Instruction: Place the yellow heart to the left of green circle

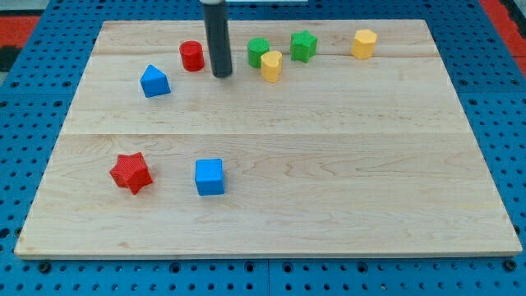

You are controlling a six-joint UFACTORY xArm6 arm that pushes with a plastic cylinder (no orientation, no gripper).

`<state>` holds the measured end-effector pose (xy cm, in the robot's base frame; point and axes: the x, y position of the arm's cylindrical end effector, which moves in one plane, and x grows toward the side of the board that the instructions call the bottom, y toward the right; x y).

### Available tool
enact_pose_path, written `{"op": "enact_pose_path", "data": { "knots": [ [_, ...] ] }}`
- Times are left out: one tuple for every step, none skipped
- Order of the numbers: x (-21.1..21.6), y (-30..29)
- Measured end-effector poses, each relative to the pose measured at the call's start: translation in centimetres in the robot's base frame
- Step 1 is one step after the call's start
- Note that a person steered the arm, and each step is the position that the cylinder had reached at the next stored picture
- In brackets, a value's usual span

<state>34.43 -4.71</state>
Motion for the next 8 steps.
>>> {"op": "enact_pose_path", "data": {
  "knots": [
    [1.9, 9.2],
    [0.6, 13.3],
    [-2.0, 13.3],
    [-2.4, 11.1],
    [-2.5, 7.3],
    [-2.9, 1.2],
    [-4.2, -3.0],
    [-6.9, -2.8]
  ]
}}
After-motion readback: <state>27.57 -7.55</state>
